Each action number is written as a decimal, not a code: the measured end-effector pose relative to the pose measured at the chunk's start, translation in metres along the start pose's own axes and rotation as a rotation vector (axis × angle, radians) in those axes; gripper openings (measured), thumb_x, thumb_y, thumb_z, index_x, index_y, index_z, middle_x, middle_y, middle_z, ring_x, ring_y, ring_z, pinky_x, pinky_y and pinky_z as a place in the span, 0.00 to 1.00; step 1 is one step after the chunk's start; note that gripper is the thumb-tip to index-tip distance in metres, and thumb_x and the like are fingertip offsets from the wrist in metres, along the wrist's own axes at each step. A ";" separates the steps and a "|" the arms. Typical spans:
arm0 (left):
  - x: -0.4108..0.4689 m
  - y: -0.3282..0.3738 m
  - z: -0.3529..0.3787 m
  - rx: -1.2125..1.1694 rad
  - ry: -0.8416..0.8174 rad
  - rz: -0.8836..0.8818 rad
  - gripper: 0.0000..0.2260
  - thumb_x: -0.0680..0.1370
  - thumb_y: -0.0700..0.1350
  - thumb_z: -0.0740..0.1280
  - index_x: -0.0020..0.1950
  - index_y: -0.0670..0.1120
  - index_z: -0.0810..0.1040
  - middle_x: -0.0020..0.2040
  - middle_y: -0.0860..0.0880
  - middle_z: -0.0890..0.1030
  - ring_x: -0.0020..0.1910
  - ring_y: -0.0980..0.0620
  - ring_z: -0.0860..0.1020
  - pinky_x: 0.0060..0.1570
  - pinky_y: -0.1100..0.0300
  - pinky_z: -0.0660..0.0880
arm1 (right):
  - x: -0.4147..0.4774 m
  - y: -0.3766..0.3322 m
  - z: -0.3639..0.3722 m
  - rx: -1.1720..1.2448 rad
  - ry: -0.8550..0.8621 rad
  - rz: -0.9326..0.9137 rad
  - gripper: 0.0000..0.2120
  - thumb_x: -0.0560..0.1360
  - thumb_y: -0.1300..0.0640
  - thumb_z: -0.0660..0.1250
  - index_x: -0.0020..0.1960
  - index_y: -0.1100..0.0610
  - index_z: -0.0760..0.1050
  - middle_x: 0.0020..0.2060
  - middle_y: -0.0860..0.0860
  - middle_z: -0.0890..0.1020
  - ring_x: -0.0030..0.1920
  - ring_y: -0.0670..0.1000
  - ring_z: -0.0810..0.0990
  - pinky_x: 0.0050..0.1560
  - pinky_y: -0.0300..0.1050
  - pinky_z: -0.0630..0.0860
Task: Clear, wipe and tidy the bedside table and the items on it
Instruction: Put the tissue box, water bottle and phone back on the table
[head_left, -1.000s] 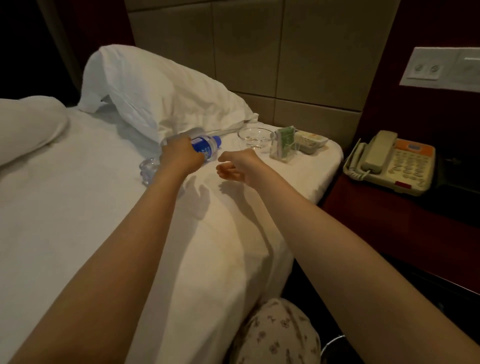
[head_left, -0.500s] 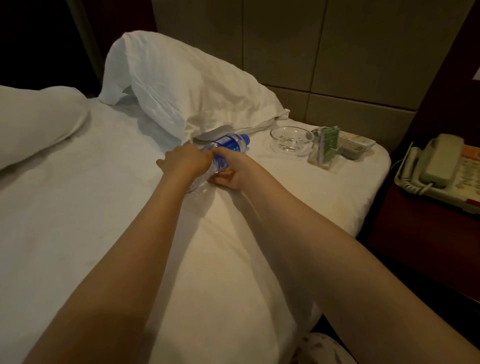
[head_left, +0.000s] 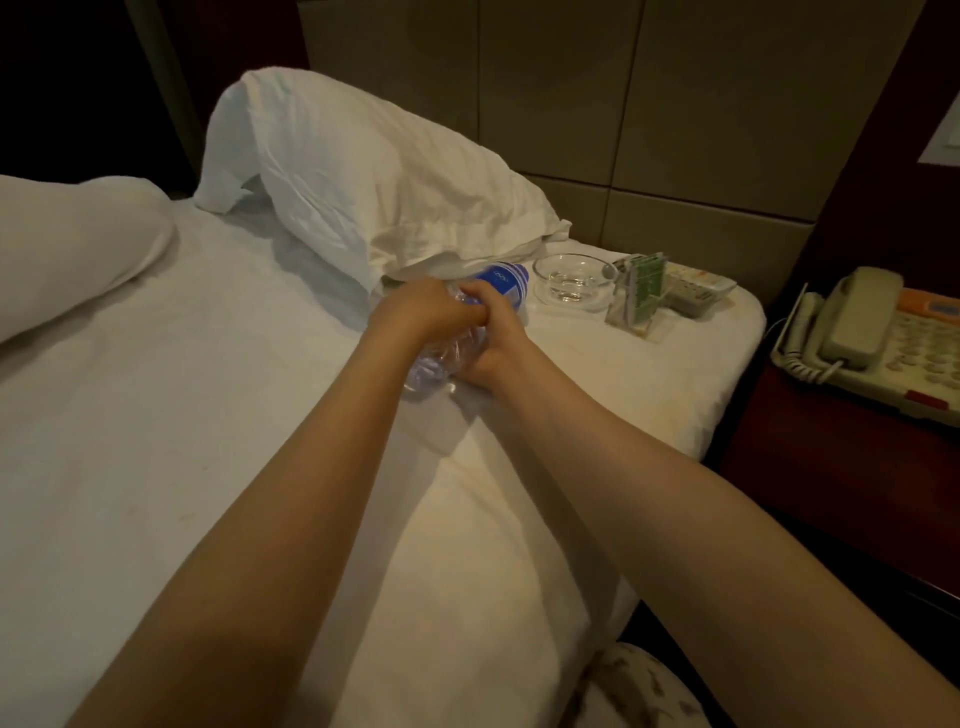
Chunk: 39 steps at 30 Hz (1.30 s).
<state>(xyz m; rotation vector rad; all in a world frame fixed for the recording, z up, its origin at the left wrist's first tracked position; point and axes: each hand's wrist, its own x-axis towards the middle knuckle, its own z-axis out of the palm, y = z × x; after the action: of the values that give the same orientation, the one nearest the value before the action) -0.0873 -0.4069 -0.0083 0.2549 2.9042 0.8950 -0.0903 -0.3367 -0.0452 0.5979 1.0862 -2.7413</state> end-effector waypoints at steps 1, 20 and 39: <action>-0.004 0.004 0.001 -0.035 -0.036 0.013 0.22 0.73 0.54 0.66 0.63 0.44 0.76 0.57 0.42 0.80 0.55 0.44 0.78 0.56 0.53 0.74 | -0.003 -0.002 -0.007 0.029 0.035 0.001 0.16 0.70 0.55 0.68 0.58 0.56 0.76 0.50 0.55 0.81 0.54 0.54 0.79 0.59 0.49 0.74; -0.100 0.104 0.035 -0.257 -0.199 0.317 0.17 0.78 0.46 0.64 0.66 0.44 0.71 0.58 0.45 0.75 0.60 0.46 0.73 0.57 0.52 0.70 | -0.122 -0.080 -0.095 -0.462 0.053 -0.409 0.06 0.71 0.59 0.68 0.46 0.54 0.73 0.43 0.51 0.79 0.48 0.49 0.76 0.47 0.44 0.71; -0.170 0.236 0.177 -0.374 -0.572 0.535 0.18 0.76 0.41 0.66 0.66 0.44 0.71 0.60 0.43 0.78 0.58 0.46 0.77 0.60 0.51 0.74 | -0.258 -0.143 -0.272 -0.365 0.525 -0.682 0.24 0.65 0.69 0.72 0.60 0.61 0.74 0.49 0.54 0.81 0.47 0.51 0.80 0.37 0.41 0.75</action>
<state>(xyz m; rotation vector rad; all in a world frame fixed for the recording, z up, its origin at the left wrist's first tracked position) 0.1344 -0.1487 -0.0142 1.0796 2.1174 1.1667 0.1929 -0.0529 -0.0297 1.0845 2.2075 -2.8204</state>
